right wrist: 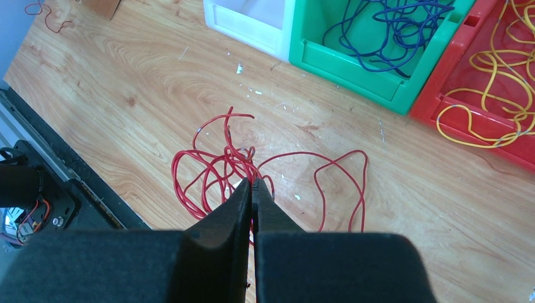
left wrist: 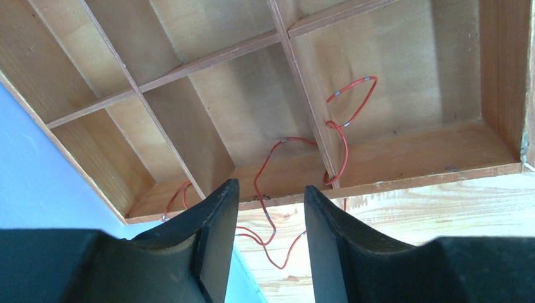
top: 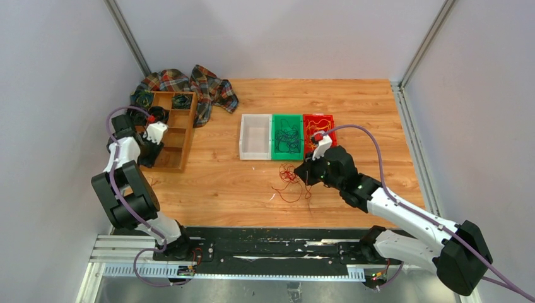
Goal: Untangle the cables
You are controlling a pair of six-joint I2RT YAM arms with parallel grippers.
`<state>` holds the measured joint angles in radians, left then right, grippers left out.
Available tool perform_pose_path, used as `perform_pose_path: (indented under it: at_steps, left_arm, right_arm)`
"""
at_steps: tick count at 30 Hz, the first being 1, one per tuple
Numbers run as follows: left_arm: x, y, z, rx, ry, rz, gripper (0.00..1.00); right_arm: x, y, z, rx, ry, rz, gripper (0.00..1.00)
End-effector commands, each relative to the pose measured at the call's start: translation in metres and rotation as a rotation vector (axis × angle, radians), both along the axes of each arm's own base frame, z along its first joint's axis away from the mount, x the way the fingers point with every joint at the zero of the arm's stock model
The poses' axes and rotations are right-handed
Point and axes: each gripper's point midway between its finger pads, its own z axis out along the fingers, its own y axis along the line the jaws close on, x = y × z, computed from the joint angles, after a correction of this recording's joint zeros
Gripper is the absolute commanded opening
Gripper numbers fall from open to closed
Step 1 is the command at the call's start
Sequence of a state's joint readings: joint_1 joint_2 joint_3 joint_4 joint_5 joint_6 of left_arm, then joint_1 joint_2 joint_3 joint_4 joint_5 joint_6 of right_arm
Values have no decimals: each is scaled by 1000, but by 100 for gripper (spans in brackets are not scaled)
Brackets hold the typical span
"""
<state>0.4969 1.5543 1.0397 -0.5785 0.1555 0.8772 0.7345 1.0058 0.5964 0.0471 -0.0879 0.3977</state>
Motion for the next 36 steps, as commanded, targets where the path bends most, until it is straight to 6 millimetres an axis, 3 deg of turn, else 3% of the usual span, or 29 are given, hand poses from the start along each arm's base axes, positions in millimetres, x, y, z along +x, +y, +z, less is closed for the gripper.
perform_pose_path:
  at_steps: [1,7,12,17,25,36]
  left_arm:
    - [-2,9,10,-7,-19,41,46]
    - [0,20,7,-15,-27,80,44]
    - [9,13,5,-79,-43,94,42]
    - [5,3,-4,-132,-12,77,41]
    - [4,14,-8,-88,-3,108,39]
    - [4,20,-14,-68,-5,155,26]
  right_arm:
    - [-1,0,10,-1,-32,-6,1]
    - [-2,-4,11,-1,-41,-12,1]
    - [-2,-2,14,4,-41,-7,1]
    - [-2,-5,15,3,-43,-19,1]
    - [-2,-7,17,0,-51,-27,1]
    - [-2,-10,17,-2,-54,-35,1]
